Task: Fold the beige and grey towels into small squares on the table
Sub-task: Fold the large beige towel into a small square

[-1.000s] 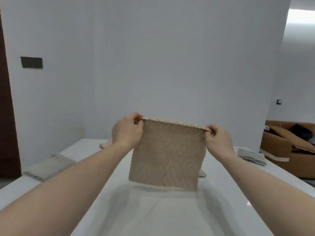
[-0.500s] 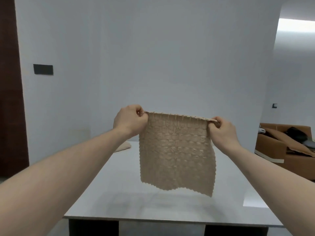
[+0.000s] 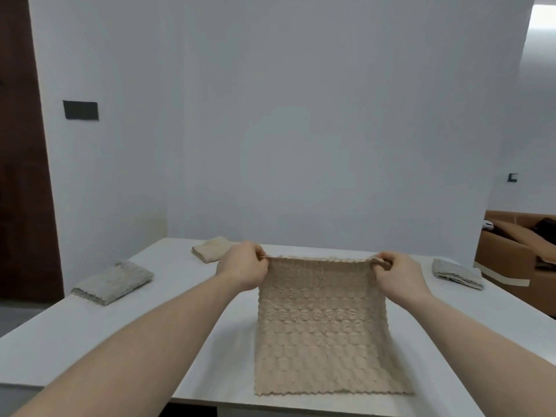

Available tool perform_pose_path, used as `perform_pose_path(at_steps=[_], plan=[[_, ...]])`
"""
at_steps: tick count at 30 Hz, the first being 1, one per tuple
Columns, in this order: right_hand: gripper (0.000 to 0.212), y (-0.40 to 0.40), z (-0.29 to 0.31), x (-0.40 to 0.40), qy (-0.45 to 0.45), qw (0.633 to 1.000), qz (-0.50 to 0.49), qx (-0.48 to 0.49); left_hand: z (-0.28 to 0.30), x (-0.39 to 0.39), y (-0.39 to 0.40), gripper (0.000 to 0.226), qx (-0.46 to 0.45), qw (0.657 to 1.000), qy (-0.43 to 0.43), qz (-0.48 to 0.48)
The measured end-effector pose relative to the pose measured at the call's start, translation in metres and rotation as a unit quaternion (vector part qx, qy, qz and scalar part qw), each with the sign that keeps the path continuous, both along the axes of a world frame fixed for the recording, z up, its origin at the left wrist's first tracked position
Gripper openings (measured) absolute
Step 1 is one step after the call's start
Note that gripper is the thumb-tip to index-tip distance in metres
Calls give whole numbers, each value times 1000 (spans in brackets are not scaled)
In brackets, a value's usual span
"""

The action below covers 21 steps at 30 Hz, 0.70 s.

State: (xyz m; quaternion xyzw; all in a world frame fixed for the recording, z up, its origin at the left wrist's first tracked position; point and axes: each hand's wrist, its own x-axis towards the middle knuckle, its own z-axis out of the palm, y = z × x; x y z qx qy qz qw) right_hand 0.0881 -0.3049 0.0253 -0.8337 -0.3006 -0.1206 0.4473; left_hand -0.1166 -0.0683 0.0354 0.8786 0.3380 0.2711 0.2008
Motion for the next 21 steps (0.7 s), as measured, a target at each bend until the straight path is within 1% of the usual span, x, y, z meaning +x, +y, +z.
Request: perform_pose_path(at_steps=[4, 7, 10, 12, 14, 18, 21], plan=[[29, 14, -16, 13, 19, 1000, 14, 19, -22, 15, 8, 19, -43, 998, -15, -33], [34, 15, -23, 16, 36, 999, 16, 15, -31, 19, 9, 22, -52, 997, -20, -50], [29, 7, -30, 14, 40, 999, 24, 10, -43, 12, 7, 16, -45, 998, -25, -48], [26, -3, -33, 10, 34, 999, 30, 10, -49, 1, 3, 13, -27, 998, -27, -43], [25, -16, -37, 2, 26, 999, 39, -2, -55, -15, -4, 13, 15, 999, -10, -48], [25, -40, -52, -15, -29, 994, 59, -91, -68, -43, -22, 15, 79, 994, 43, -65], [24, -54, -66, -27, -37, 988, 65, -134, -82, -57, -36, 21, 98, 989, 88, -70]])
